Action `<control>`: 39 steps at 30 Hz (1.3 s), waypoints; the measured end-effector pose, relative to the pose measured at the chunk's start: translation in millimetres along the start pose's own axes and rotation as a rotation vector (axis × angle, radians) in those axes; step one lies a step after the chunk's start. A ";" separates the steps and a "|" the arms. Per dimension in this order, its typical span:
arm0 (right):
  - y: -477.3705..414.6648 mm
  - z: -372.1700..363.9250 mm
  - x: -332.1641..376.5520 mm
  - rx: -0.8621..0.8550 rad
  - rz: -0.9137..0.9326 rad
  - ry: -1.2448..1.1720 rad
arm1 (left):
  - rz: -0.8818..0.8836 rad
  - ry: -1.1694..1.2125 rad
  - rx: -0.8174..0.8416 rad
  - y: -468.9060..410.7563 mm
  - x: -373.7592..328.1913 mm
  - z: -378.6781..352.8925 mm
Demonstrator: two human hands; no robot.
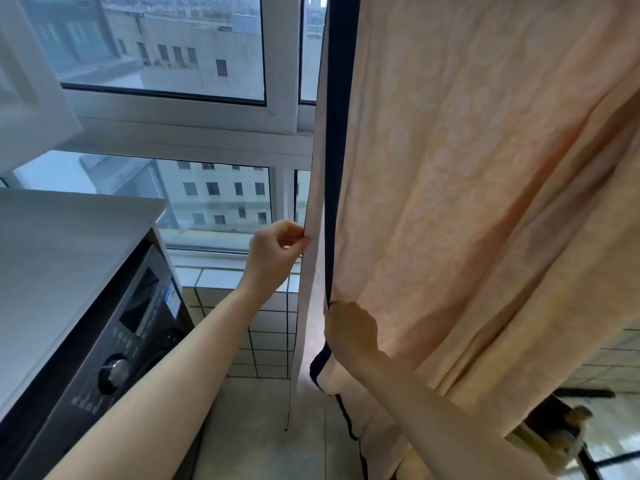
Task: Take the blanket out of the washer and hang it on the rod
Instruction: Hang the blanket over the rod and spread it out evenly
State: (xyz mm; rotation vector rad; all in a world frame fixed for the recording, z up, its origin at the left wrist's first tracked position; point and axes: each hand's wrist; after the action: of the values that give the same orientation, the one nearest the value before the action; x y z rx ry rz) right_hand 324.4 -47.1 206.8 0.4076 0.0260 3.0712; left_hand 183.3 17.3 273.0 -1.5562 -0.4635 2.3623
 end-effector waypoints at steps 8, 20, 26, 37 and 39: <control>0.1 15.5 8.8 -0.032 -0.009 -0.137 | -0.004 -0.007 0.069 -1.5 -1.9 -3.0; -0.4 61.9 24.2 -0.398 0.136 -0.286 | 0.078 0.096 0.091 -5.5 3.5 -4.8; 0.6 82.5 21.0 -0.591 0.168 -0.350 | 0.121 0.151 0.065 -4.8 5.6 -8.1; -14.4 78.5 -3.4 -0.495 -0.097 -0.381 | 0.196 0.206 0.213 -6.9 3.2 -16.1; -18.2 73.8 -7.5 -0.482 -0.036 -0.328 | 0.192 0.189 0.219 -7.7 3.9 -16.1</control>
State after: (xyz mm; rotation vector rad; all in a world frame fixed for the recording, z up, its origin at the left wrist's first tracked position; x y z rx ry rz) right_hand 351.7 -28.5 275.6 0.8444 -0.6878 2.7945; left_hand 197.0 27.7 266.9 -1.7619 -0.0128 2.2773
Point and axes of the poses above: each hand's wrist, its own y-axis away from the middle knuckle, its own z-axis out of the back of the hand, x = y × z, and after that the axes turned 4 degrees about -y, right-handed
